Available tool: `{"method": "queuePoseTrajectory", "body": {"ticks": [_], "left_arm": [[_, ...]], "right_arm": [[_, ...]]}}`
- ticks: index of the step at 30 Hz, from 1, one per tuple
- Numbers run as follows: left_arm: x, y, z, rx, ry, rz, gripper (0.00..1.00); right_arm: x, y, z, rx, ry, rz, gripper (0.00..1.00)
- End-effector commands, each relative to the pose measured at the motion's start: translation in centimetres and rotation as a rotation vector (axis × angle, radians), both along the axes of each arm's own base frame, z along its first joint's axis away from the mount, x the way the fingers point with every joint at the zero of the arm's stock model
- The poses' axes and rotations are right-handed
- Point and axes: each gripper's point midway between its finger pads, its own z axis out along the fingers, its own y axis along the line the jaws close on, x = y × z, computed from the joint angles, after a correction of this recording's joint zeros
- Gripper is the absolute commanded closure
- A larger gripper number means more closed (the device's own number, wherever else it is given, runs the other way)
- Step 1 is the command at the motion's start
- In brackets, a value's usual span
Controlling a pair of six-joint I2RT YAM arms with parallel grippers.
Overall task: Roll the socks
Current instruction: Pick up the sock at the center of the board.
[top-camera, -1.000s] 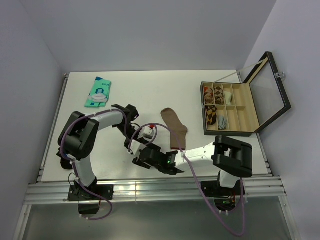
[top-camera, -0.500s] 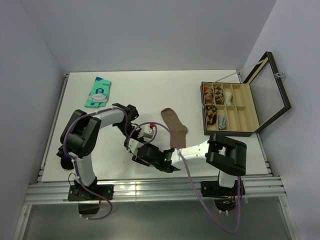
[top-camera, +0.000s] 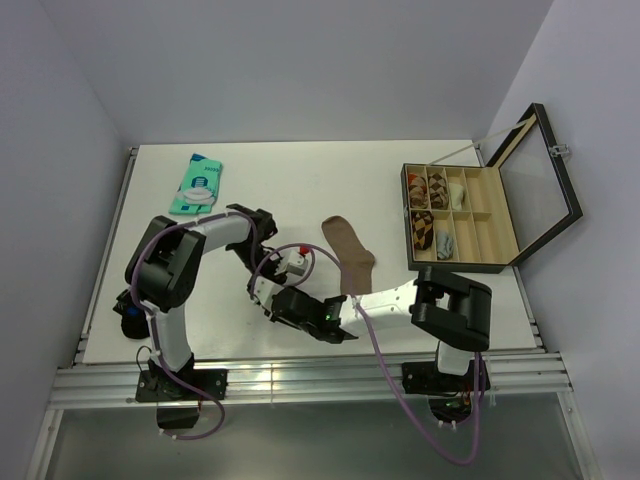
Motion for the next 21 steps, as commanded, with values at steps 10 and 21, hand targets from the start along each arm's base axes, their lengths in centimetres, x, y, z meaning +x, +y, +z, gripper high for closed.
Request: {"method": "queuePoseTrajectory", "body": {"ticks": [10, 21], "left_arm": [[-2.2, 2.8, 1.7, 0.037, 0.196, 0.032, 0.52], [1.4, 3.8, 2.5, 0.001, 0.202, 0.192, 0.48]], "right_arm": [[1.3, 0.5, 0.0, 0.021, 0.041, -0.053, 1.00], [1.3, -0.1, -1.1, -0.011, 0.099, -0.069, 1.00]]}}
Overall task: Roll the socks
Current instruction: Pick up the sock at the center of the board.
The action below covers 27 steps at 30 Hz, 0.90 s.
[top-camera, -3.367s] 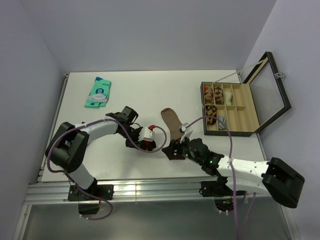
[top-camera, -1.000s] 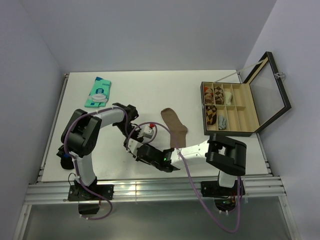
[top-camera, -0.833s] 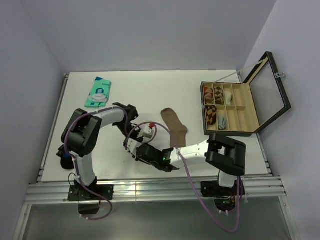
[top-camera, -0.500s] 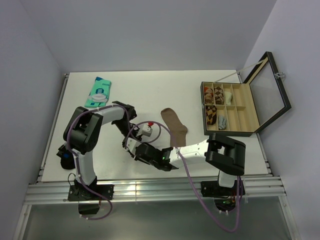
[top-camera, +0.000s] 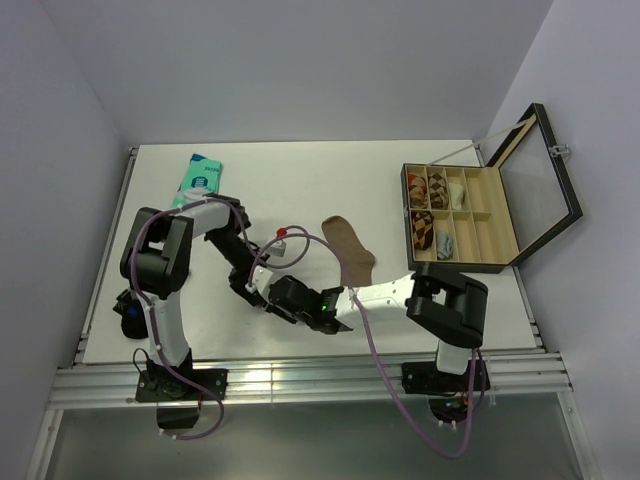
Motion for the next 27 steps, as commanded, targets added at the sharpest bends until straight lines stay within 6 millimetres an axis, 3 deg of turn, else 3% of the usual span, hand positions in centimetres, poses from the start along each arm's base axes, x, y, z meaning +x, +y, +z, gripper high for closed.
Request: {"method": "queuePoseTrajectory", "body": {"ticks": [1, 7, 11, 20, 27], "left_arm": [[0.6, 0.3, 1.1, -0.008, 0.032, 0.063, 0.48], [3.3, 0.5, 2.2, -0.006, 0.002, 0.178, 0.53], [7.0, 0.8, 3.3, 0.004, -0.072, 0.306, 0.58], [14.0, 2.7, 8.8, 0.040, -0.322, 0.677, 0.59], [15.6, 4.2, 13.4, 0.028, -0.459, 0.854, 0.60]], "right_arm": [[0.6, -1.4, -1.4, -0.073, 0.027, -0.047, 1.00], [0.7, -1.8, -1.4, -0.071, 0.043, -0.067, 1.00], [1.1, -2.0, -0.3, -0.033, 0.060, -0.093, 1.00], [2.1, -3.1, 2.0, 0.075, 0.108, -0.159, 1.00], [4.0, -5.2, 4.3, 0.179, 0.132, -0.234, 1.00]]}}
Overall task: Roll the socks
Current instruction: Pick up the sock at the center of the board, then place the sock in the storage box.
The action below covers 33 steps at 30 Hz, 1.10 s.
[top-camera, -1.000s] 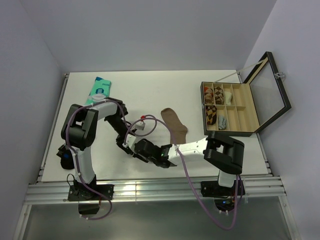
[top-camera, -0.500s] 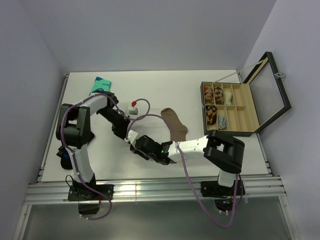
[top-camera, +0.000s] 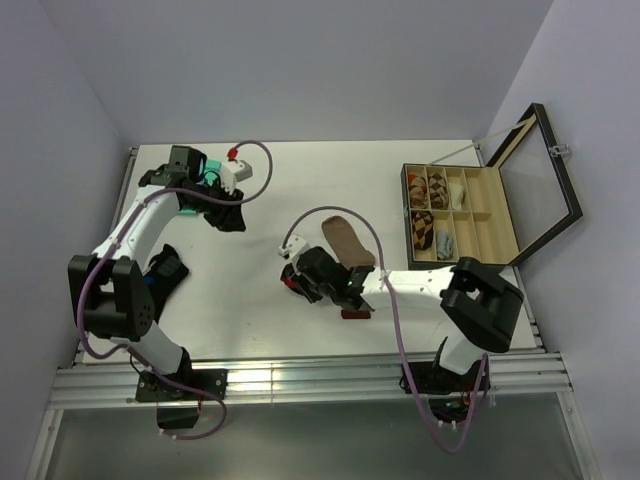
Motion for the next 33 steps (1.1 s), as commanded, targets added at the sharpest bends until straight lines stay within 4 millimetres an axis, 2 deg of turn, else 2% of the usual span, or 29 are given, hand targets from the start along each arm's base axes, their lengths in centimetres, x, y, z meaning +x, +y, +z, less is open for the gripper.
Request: {"method": "queuePoseTrajectory", "body": {"ticks": [1, 6, 10, 11, 12, 13, 17, 18, 20, 21, 23, 24, 25, 27, 28, 30, 31, 33], "left_arm": [[1.3, 0.8, 2.4, -0.015, -0.069, 0.131, 0.60], [0.6, 0.9, 3.6, -0.030, -0.090, 0.145, 0.60], [0.0, 1.1, 4.3, -0.025, -0.098, 0.149, 0.60], [-0.1, 1.1, 4.5, -0.026, -0.100, 0.150, 0.60], [-0.2, 1.2, 4.9, -0.026, -0.112, 0.152, 0.59], [-0.1, 1.2, 5.2, -0.026, -0.118, 0.158, 0.60], [-0.5, 0.9, 6.7, -0.055, -0.142, 0.156, 0.59], [-0.7, 0.8, 7.0, -0.062, -0.147, 0.151, 0.58], [-0.7, 0.5, 7.8, -0.082, -0.161, 0.140, 0.58], [-0.8, 0.3, 8.1, -0.091, -0.165, 0.135, 0.58], [-0.8, 0.1, 8.7, -0.108, -0.172, 0.122, 0.58], [-0.8, 0.0, 8.8, -0.111, -0.174, 0.115, 0.57], [-0.8, -0.1, 9.2, -0.116, -0.182, 0.107, 0.57], [-0.8, -0.3, 9.7, -0.124, -0.195, 0.096, 0.57], [-0.7, -0.3, 10.1, -0.130, -0.209, 0.089, 0.57], [-0.8, -0.6, 10.6, -0.145, -0.220, 0.068, 0.57], [-0.9, -0.8, 10.8, -0.156, -0.224, 0.055, 0.57], [-0.8, -1.1, 10.9, -0.170, -0.226, 0.045, 0.57]], "right_arm": [[1.1, -0.3, 2.8, 0.109, -0.002, -0.051, 1.00], [2.1, -1.4, 3.6, 0.123, -0.010, -0.098, 1.00], [3.2, -2.2, 5.8, 0.189, -0.017, -0.141, 1.00], [4.0, -3.1, 6.2, 0.193, -0.020, -0.172, 1.00], [4.8, -3.4, 7.8, 0.225, -0.048, -0.192, 1.00], [5.2, -4.1, 8.2, 0.220, -0.052, -0.213, 1.00], [7.7, -7.7, 11.4, 0.258, -0.101, -0.317, 1.00], [8.9, -9.5, 12.0, 0.271, -0.107, -0.361, 1.00], [10.2, -11.8, 14.1, 0.296, -0.148, -0.412, 1.00], [11.4, -14.0, 14.8, 0.300, -0.169, -0.474, 1.00], [12.6, -16.4, 16.2, 0.292, -0.202, -0.529, 1.00], [13.1, -17.6, 16.5, 0.295, -0.210, -0.556, 1.00], [14.2, -20.3, 16.9, 0.286, -0.233, -0.633, 1.00], [15.2, -22.4, 17.6, 0.304, -0.259, -0.683, 1.00], [15.9, -25.0, 17.8, 0.294, -0.281, -0.752, 1.00], [17.1, -27.2, 18.8, 0.285, -0.317, -0.812, 1.00], [17.6, -29.2, 19.1, 0.265, -0.338, -0.864, 1.00], [18.8, -30.8, 19.9, 0.214, -0.371, -0.889, 1.00]]}}
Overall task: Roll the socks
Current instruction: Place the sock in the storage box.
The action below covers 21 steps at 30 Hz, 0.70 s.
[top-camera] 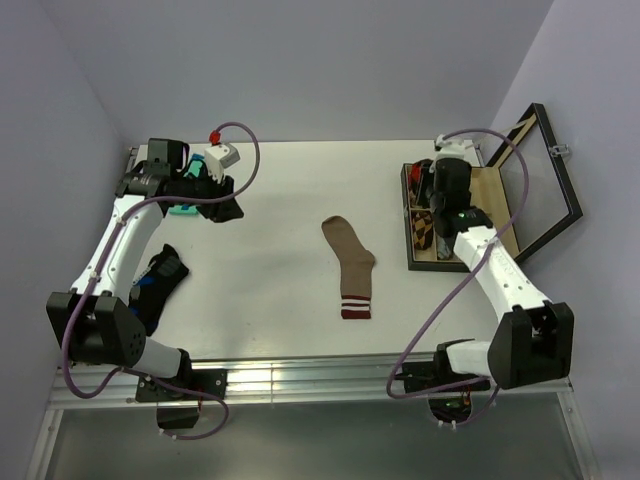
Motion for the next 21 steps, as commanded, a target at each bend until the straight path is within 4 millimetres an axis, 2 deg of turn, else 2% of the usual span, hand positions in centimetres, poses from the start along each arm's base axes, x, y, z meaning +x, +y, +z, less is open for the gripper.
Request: {"method": "queuePoseTrajectory", "body": {"ticks": [1, 2, 4, 5, 8, 9, 13, 15, 18, 21], "left_arm": [[-0.1, -0.9, 3.1, -0.058, -0.091, -0.055, 0.57], [-0.1, -1.0, 3.1, -0.062, -0.095, -0.057, 0.57], [-0.2, -1.3, 3.0, -0.082, -0.092, -0.071, 0.57], [-0.2, -1.5, 3.1, -0.089, -0.098, -0.081, 0.56], [-0.1, -1.8, 2.9, -0.105, -0.096, -0.092, 0.56], [-0.1, -1.9, 2.9, -0.110, -0.096, -0.101, 0.56], [-0.4, -2.2, 2.9, -0.119, -0.084, -0.140, 0.57], [-0.4, -2.2, 3.0, -0.118, -0.100, -0.143, 0.57], [-0.5, -2.3, 3.1, -0.123, -0.106, -0.157, 0.56], [-0.6, -2.5, 2.8, -0.129, -0.103, -0.173, 0.56]], "right_arm": [[2.5, -3.2, 3.9, -0.085, -0.081, -0.082, 1.00], [2.8, -4.5, 4.3, -0.121, -0.084, -0.113, 1.00], [3.4, -5.8, 3.6, -0.174, -0.057, -0.132, 1.00], [3.3, -7.4, 3.5, -0.193, -0.047, -0.178, 1.00], [2.9, -9.6, 2.9, -0.189, -0.050, -0.247, 1.00], [2.4, -11.4, 2.8, -0.203, -0.047, -0.306, 1.00], [0.8, -13.1, 0.6, -0.268, -0.003, -0.373, 1.00], [0.4, -13.2, -0.4, -0.280, 0.010, -0.372, 1.00], [-0.3, -14.0, -2.8, -0.326, 0.080, -0.398, 1.00], [-0.4, -14.1, -3.8, -0.339, 0.071, -0.395, 1.00]]}}
